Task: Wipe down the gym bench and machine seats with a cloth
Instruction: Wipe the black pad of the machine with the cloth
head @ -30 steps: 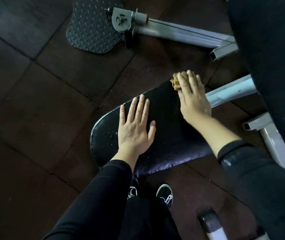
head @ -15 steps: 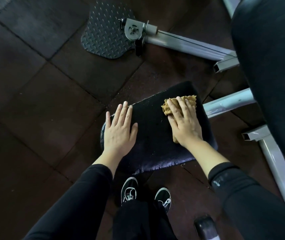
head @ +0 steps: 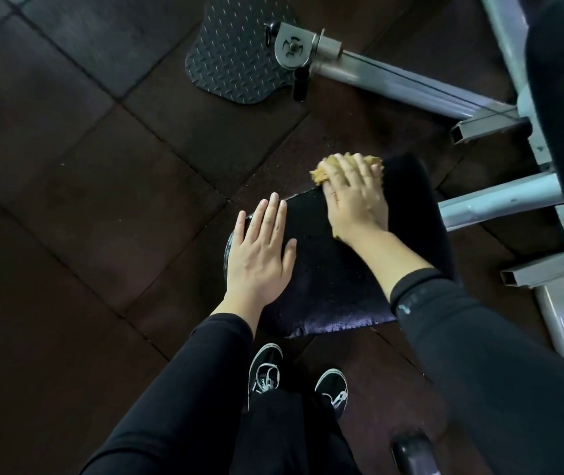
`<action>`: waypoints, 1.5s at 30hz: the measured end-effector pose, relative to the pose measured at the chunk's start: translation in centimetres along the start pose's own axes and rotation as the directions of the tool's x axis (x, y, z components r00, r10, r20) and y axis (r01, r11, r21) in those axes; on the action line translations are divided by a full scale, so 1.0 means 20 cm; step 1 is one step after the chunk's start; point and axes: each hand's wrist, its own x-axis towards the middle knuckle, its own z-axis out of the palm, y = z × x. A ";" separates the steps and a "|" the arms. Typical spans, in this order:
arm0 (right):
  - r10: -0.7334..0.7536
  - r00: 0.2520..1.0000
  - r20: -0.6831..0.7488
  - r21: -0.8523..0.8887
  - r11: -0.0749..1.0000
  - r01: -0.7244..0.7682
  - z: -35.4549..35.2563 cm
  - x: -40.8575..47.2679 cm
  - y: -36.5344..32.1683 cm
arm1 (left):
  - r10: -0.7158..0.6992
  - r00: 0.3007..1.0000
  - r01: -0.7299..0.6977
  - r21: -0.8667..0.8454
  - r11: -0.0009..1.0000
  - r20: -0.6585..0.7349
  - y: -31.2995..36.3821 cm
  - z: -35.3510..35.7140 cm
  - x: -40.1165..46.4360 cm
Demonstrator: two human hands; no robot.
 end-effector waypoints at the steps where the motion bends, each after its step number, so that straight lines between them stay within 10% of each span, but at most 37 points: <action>1: -0.063 0.998 0.017 -0.004 0.998 0.063 0.01 -0.03 -0.04 | -0.006 1.000 0.006 -0.006 1.000 -0.002 0.00 0.00 0.00; 7: -0.271 0.959 0.080 0.020 0.963 0.270 0.03 -0.37 0.11 | -0.005 1.000 0.005 -0.012 1.000 -0.015 -0.01 0.00 -0.02; 17: 0.091 0.996 -0.001 0.006 0.996 -0.091 -0.01 -0.09 0.08 | -0.016 1.000 0.015 0.005 1.000 0.011 0.00 0.01 -0.02; 25: -0.184 0.981 0.058 0.027 0.983 0.183 0.03 -0.44 0.11 | 0.000 1.000 0.000 0.012 1.000 0.017 -0.01 0.00 -0.01; 33: 0.060 0.998 0.004 -0.011 0.998 -0.060 -0.02 -0.11 0.13 | 0.012 0.999 -0.012 0.014 1.000 0.036 -0.02 0.00 -0.01; 45: -0.127 0.992 -0.022 0.044 0.991 0.128 0.09 -0.66 0.23 | 0.033 0.999 -0.034 0.027 0.999 0.041 0.00 -0.02 -0.03</action>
